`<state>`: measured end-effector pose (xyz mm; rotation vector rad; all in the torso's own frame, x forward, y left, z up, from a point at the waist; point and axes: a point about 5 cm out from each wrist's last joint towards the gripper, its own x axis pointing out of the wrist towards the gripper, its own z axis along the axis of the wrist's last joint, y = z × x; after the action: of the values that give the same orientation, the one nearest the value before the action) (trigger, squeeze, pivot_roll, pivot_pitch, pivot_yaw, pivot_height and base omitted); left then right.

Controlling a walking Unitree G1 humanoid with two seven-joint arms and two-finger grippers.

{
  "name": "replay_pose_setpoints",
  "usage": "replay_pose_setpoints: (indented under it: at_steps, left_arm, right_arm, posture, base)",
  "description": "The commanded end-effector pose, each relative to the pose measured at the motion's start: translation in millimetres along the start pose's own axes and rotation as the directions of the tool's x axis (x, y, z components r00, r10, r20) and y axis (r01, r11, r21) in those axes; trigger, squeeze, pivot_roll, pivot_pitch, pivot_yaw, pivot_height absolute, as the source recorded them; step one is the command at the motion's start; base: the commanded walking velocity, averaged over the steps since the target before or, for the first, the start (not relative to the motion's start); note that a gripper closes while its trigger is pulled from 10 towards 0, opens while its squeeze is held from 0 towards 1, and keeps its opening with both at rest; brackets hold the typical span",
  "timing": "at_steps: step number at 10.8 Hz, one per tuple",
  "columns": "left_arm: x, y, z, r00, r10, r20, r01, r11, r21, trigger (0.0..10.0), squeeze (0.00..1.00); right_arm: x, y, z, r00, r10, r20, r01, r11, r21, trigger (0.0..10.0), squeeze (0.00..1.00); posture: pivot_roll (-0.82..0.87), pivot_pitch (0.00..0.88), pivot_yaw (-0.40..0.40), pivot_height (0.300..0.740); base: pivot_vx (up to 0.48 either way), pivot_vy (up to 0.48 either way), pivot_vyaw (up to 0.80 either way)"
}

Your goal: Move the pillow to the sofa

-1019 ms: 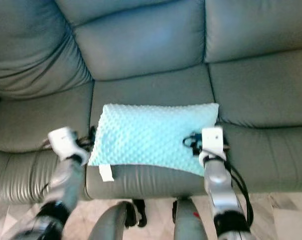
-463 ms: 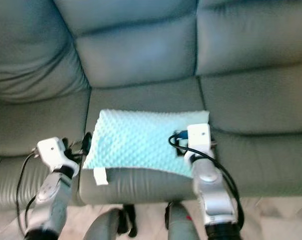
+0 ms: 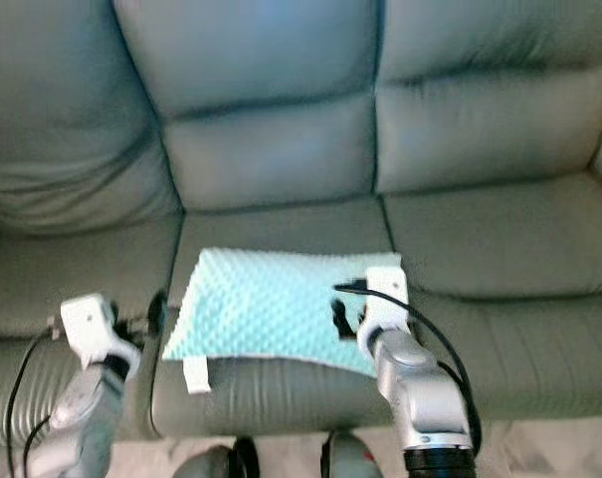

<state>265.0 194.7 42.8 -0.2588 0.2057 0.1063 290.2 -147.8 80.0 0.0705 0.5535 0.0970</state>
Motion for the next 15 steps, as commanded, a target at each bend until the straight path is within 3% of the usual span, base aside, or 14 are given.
replay_pose_setpoints:
  at_steps: [1,2,3,4,5,6,9,10,11,13,15]
  left_arm:
    - [-5.0,7.3,-4.6,0.999,0.02,-0.031,-0.02,0.999,0.025,10.0,1.0]
    - [-8.9,9.4,-10.4,0.999,0.015,-0.048,-0.011,0.996,0.088,10.0,1.0]
    - [-12.0,13.0,-13.8,0.999,0.009,-0.049,-0.003,0.992,0.128,10.0,0.06]
    - [-15.0,18.4,-18.3,0.998,0.009,-0.054,0.0,0.986,0.165,10.0,0.0]
    - [-19.0,28.9,-25.4,0.997,0.038,-0.073,-0.023,0.981,0.193,10.0,0.0]
    - [-24.5,38.7,-31.6,0.993,0.06,-0.098,-0.039,0.979,0.202,10.0,0.0]
    - [-27.4,48.5,-29.7,0.993,0.073,-0.093,-0.05,0.972,0.23,10.0,0.0]
    - [-26.1,48.4,-27.4,0.994,0.07,-0.086,-0.048,0.971,0.236,10.0,0.0]
    - [-25.0,47.3,-24.9,0.995,0.06,-0.081,-0.039,0.969,0.246,10.0,0.0]
    - [-25.0,43.8,-20.7,0.997,0.03,-0.075,-0.009,0.964,0.266,10.0,0.0]
    - [-29.3,49.4,-17.9,0.996,0.026,-0.08,-0.003,0.958,0.286,10.0,0.0]
  right_arm:
    - [1.4,4.2,-10.0,0.997,0.037,-0.062,-0.036,0.999,0.01,10.0,1.0]
    - [4.3,8.9,-17.9,0.989,0.123,-0.079,-0.129,0.989,-0.076,10.0,1.0]
    - [6.3,5.0,-29.0,0.989,0.123,-0.088,-0.132,0.984,-0.117,10.0,1.0]
    - [7.2,1.8,-44.4,0.983,0.143,-0.115,-0.157,0.981,-0.115,10.0,1.0]
    - [7.0,-1.4,-62.9,0.971,0.175,-0.165,-0.191,0.978,-0.086,10.0,1.0]
    - [6.2,-4.2,-78.7,0.946,0.218,-0.24,-0.228,0.973,-0.016,10.0,0.93]
    - [9.9,0.9,-104.9,0.9,0.303,-0.314,-0.323,0.946,-0.01,10.0,0.72]
    - [14.4,-1.1,-112.1,0.896,0.294,-0.332,-0.311,0.951,0.003,10.0,0.65]
    - [18.7,-3.9,-118.8,0.895,0.273,-0.353,-0.288,0.957,0.011,10.0,0.49]
    - [24.1,-10.8,-119.5,0.905,0.234,-0.355,-0.249,0.969,0.004,10.0,0.39]
    - [27.2,-23.2,-123.4,0.92,0.168,-0.355,-0.187,0.982,-0.019,10.0,0.37]
  posture:
    - [-0.24,0.143,0.095,0.74]
    - [-0.23,0.136,0.097,0.74]
    - [-0.23,0.132,0.098,0.74]
    - [-0.22,0.13,0.099,0.74]
    - [-0.22,0.128,0.105,0.74]
    - [-0.21,0.128,0.111,0.74]
    - [-0.18,0.133,0.132,0.74]
    - [-0.18,0.139,0.143,0.74]
    - [-0.16,0.151,0.16,0.74]
    - [-0.14,0.169,0.184,0.74]
    - [-0.12,0.185,0.199,0.74]
  base:
    - [0.0,0.0,0.0]
    - [0.0,0.0,0.0]
    - [0.0,0.0,0.0]
    - [0.0,0.0,0.0]
    - [0.0,0.0,0.0]
    - [0.0,0.0,0.0]
    - [0.0,0.0,0.0]
    - [0.0,0.0,0.0]
    - [0.0,0.0,0.0]
    - [0.0,0.0,0.0]
    - [0.0,0.0,0.0]
